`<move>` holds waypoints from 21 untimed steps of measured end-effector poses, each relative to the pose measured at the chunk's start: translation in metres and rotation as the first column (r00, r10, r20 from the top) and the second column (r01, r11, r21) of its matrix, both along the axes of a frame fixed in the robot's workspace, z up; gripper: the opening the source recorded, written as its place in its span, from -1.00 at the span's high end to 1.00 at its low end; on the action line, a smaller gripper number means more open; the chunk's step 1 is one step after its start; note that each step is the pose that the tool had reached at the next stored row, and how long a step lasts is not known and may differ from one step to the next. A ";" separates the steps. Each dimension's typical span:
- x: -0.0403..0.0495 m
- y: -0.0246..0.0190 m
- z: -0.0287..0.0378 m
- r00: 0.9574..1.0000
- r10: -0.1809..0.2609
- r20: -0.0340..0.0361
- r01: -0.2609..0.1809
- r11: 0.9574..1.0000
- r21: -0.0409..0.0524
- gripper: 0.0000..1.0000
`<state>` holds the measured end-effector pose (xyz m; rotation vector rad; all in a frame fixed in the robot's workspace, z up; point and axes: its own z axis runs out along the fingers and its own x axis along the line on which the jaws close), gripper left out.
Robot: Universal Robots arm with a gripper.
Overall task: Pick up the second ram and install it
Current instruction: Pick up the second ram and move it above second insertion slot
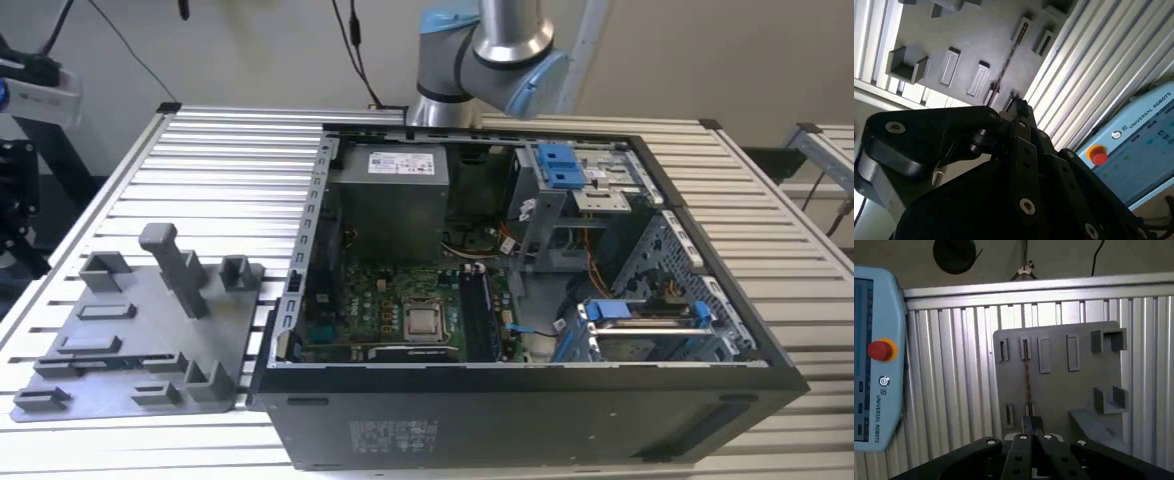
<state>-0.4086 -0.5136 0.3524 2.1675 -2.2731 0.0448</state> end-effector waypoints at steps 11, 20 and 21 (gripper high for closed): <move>-0.0017 0.0017 -0.0027 0.998 0.067 0.004 -0.067 0.998 0.003 0.79; -0.0018 0.0029 -0.0052 0.997 0.066 -0.031 -0.066 0.998 0.010 0.79; -0.0018 0.0029 -0.0051 0.997 0.066 -0.031 -0.066 0.998 0.010 0.79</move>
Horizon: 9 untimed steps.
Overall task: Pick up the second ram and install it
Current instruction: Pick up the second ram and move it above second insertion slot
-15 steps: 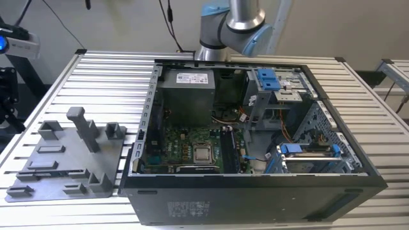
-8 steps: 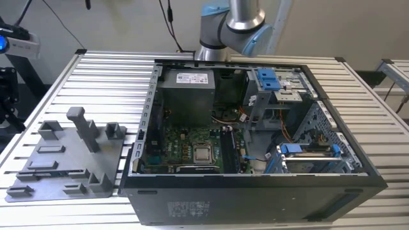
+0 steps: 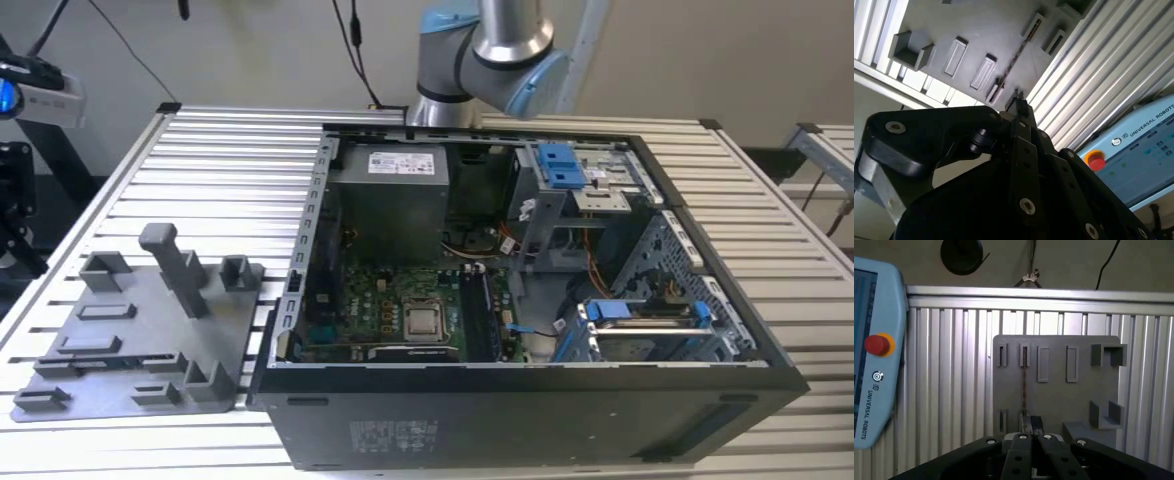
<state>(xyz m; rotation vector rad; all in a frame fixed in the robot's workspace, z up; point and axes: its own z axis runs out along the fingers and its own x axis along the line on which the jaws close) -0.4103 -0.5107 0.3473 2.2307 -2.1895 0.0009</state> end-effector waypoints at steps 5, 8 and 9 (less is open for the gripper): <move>0.0000 0.0000 -0.0001 1.000 0.000 0.000 0.000 1.000 0.001 0.79; 0.0000 0.0000 -0.0001 1.000 0.000 0.000 0.000 1.000 0.002 0.65; 0.0001 0.0000 -0.0002 1.000 0.000 0.000 0.000 1.000 0.002 0.65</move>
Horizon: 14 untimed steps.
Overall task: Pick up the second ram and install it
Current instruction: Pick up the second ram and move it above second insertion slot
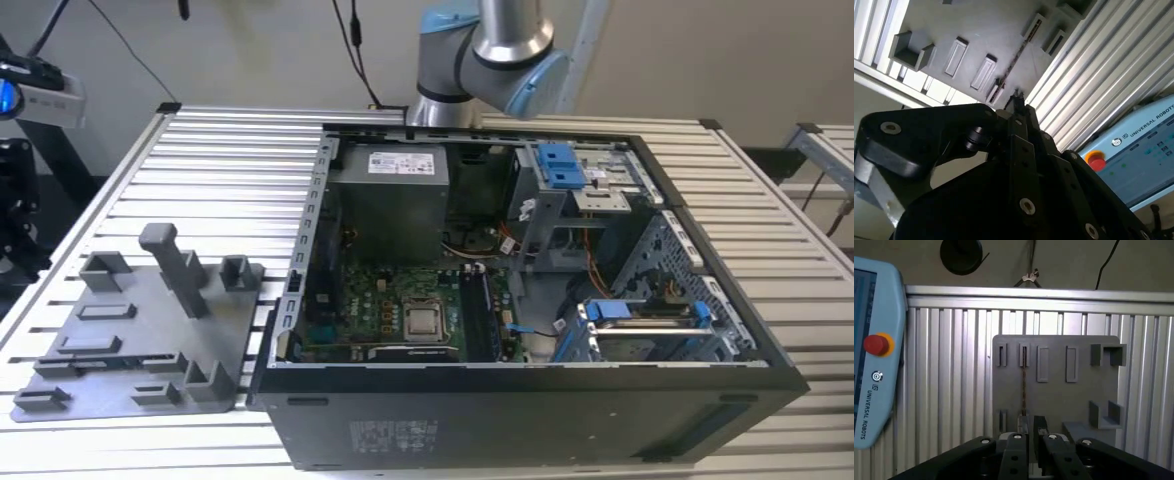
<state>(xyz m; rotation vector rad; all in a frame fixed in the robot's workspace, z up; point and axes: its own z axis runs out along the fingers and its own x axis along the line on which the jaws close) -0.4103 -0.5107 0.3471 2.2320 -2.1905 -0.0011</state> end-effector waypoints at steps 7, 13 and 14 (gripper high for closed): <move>0.0000 0.0000 0.0001 1.000 0.000 0.000 0.000 1.000 0.001 0.04; 0.0000 0.0000 0.0000 1.000 0.000 0.000 0.000 1.000 0.003 0.04; 0.0000 0.0000 0.0001 1.000 0.000 0.000 0.000 1.000 0.003 0.04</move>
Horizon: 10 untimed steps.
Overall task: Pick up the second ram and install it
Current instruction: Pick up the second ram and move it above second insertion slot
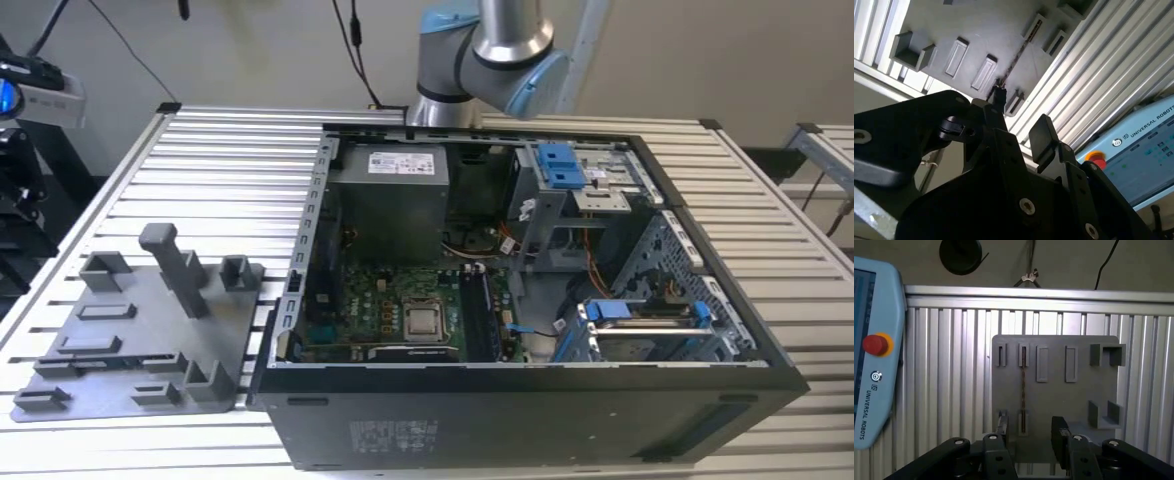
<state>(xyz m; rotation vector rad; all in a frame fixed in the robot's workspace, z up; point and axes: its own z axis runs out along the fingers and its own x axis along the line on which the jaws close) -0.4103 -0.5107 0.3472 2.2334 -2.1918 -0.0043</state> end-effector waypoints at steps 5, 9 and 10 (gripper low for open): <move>0.0000 0.0001 -0.0010 1.000 0.000 -0.001 0.000 1.000 -0.003 0.04; 0.0000 0.0004 -0.0049 1.000 0.000 -0.002 0.000 1.000 -0.004 0.04; 0.0000 0.0005 -0.0061 1.000 0.000 -0.002 0.000 1.000 -0.004 0.04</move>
